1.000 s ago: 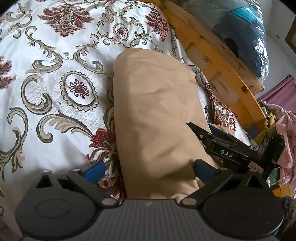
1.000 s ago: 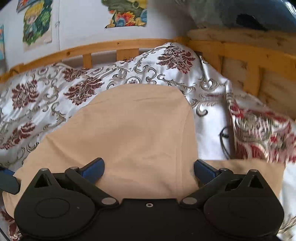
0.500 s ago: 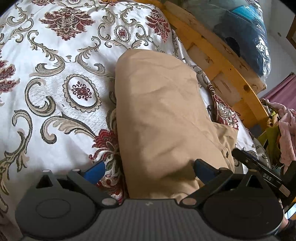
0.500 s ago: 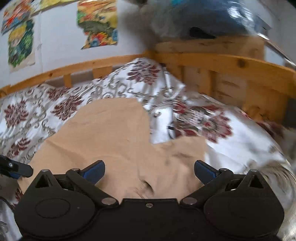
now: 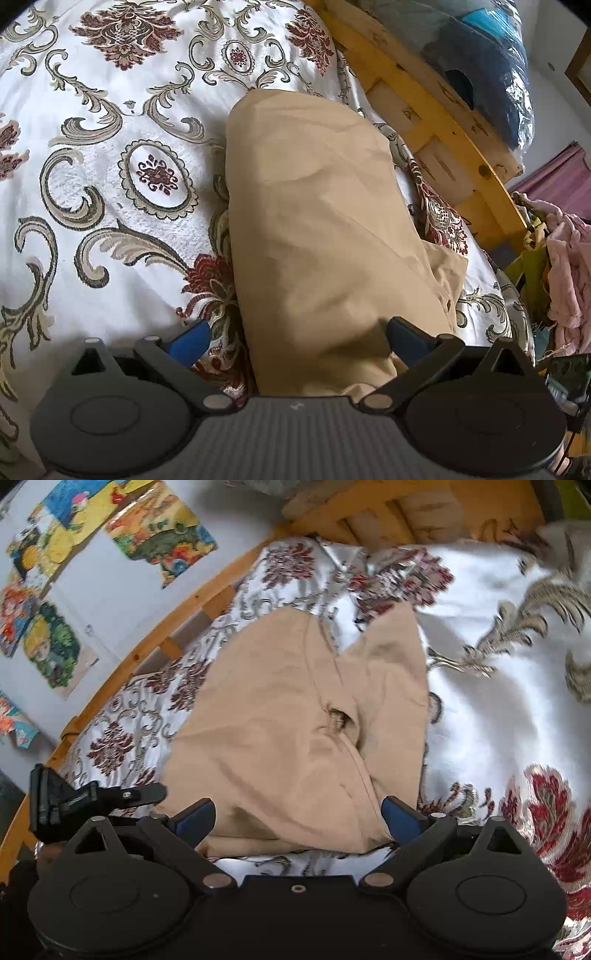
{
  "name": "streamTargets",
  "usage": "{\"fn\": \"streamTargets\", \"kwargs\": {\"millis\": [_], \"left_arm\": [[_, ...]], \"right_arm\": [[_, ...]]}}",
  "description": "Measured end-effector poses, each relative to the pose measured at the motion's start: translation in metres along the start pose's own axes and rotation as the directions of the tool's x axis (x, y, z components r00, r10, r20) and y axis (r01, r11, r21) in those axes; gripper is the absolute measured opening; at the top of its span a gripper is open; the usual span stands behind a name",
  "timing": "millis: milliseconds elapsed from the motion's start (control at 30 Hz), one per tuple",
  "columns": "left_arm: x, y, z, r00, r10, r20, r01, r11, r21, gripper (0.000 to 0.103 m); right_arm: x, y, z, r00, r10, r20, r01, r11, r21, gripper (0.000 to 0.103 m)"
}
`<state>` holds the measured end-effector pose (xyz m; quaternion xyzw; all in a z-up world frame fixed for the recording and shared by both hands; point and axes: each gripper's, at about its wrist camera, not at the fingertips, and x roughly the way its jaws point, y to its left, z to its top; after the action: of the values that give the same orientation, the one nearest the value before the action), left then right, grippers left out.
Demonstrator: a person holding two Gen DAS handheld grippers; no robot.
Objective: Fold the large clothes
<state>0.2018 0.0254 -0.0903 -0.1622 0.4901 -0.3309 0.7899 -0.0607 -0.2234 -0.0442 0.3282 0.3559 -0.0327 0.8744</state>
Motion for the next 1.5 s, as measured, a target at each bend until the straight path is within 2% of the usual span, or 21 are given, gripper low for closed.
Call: {"fn": "streamTargets", "kwargs": {"millis": [167, 267, 333, 400, 433, 533, 567, 633, 700, 767, 833, 900, 933, 1033, 1067, 1133, 1200, 1233, 1300, 1367, 1500], "left_arm": [[0.000, 0.001, 0.001, 1.000, 0.002, -0.006, -0.002, 1.000, 0.006, 0.103], [0.001, 0.003, 0.002, 1.000, -0.004, -0.013, 0.004, 1.000, -0.003, 0.103], [0.000, 0.002, 0.002, 1.000, -0.001, -0.014, 0.001, 1.000, -0.002, 0.103], [0.000, 0.002, 0.001, 1.000, 0.000, -0.013, 0.000, 1.000, -0.005, 0.103], [0.001, 0.002, 0.001, 1.000, 0.000, -0.013, 0.000, 1.000, -0.008, 0.103], [0.001, 0.003, -0.001, 1.000, -0.003, -0.013, 0.003, 1.000, -0.020, 0.103], [0.001, 0.004, -0.001, 1.000, -0.005, -0.013, 0.004, 1.000, -0.022, 0.103], [0.002, 0.004, -0.001, 1.000, -0.004, -0.013, 0.004, 1.000, -0.027, 0.103], [0.003, 0.004, -0.001, 1.000, -0.006, -0.014, 0.005, 1.000, -0.030, 0.103], [0.003, 0.004, -0.002, 1.000, -0.005, -0.014, 0.005, 0.999, -0.032, 0.103], [0.002, 0.004, -0.002, 1.000, -0.005, -0.014, 0.005, 0.999, -0.033, 0.103], [0.002, 0.004, -0.002, 1.000, -0.005, -0.014, 0.005, 0.999, -0.032, 0.103], [0.002, 0.004, -0.002, 1.000, -0.005, -0.014, 0.004, 1.000, -0.031, 0.103], [0.002, 0.004, -0.002, 1.000, -0.005, -0.014, 0.004, 0.999, -0.032, 0.103], [0.001, 0.004, -0.002, 1.000, -0.005, -0.014, 0.005, 0.999, -0.032, 0.103], [0.001, 0.004, -0.002, 1.000, -0.005, -0.014, 0.004, 0.999, -0.033, 0.103], [0.001, 0.003, -0.002, 1.000, -0.004, -0.014, 0.003, 0.999, -0.036, 0.103], [0.002, 0.003, -0.002, 1.000, -0.003, -0.015, 0.003, 0.999, -0.037, 0.103], [0.003, 0.003, -0.002, 1.000, -0.005, -0.015, 0.005, 0.999, -0.040, 0.103], [0.003, 0.003, -0.002, 1.000, -0.007, -0.016, 0.006, 0.999, -0.040, 0.103], [0.004, 0.003, -0.002, 1.000, -0.007, -0.015, 0.006, 0.999, -0.042, 0.103]], "right_arm": [[-0.011, -0.005, 0.009, 0.991, -0.085, 0.107, 0.084, 0.996, 0.015, 0.089], [-0.003, -0.011, 0.021, 0.980, -0.165, 0.108, 0.163, 0.986, 0.020, 0.066], [0.004, -0.015, 0.027, 0.973, -0.201, 0.117, 0.200, 0.980, 0.022, 0.058], [0.015, -0.017, 0.035, 0.962, -0.239, 0.134, 0.240, 0.971, 0.009, 0.038], [0.020, -0.016, 0.038, 0.952, -0.273, 0.137, 0.276, 0.961, 0.003, 0.032], [0.030, -0.001, 0.039, 0.934, -0.316, 0.169, 0.338, 0.933, -0.121, 0.017], [0.032, 0.012, 0.035, 0.924, -0.326, 0.199, 0.366, 0.904, -0.222, 0.012], [0.033, 0.040, 0.020, 0.912, -0.311, 0.268, 0.401, 0.814, -0.421, 0.008], [0.033, 0.066, 0.001, 0.919, -0.245, 0.309, 0.388, 0.704, -0.595, 0.005], [0.033, 0.081, -0.012, 0.933, -0.192, 0.304, 0.354, 0.648, -0.674, 0.005], [0.034, 0.088, -0.016, 0.942, -0.164, 0.294, 0.330, 0.629, -0.704, 0.005], [0.037, 0.086, -0.012, 0.944, -0.164, 0.286, 0.322, 0.646, -0.692, 0.006], [0.037, 0.081, -0.007, 0.945, -0.171, 0.281, 0.319, 0.675, -0.665, 0.008], [0.035, 0.061, 0.018, 0.945, -0.211, 0.249, 0.315, 0.788, -0.529, 0.023], [0.034, 0.051, 0.026, 0.949, -0.223, 0.223, 0.305, 0.829, -0.469, 0.032], [0.031, 0.031, 0.038, 0.961, -0.226, 0.157, 0.269, 0.889, -0.370, 0.034], [0.031, 0.011, 0.047, 0.975, -0.211, 0.073, 0.223, 0.938, -0.267, 0.043], [0.030, 0.002, 0.051, 0.978, -0.203, 0.049, 0.209, 0.954, -0.215, 0.047], [0.026, -0.013, 0.056, 0.985, -0.170, 0.024, 0.172, 0.979, -0.110, 0.068], [0.024, -0.031, 0.061, 0.994, -0.107, 0.012, 0.107, 0.994, 0.023, 0.082], [0.037, -0.058, 0.068, 1.000, -0.003, -0.018, 0.007, 0.972, 0.234, 0.089]]}}
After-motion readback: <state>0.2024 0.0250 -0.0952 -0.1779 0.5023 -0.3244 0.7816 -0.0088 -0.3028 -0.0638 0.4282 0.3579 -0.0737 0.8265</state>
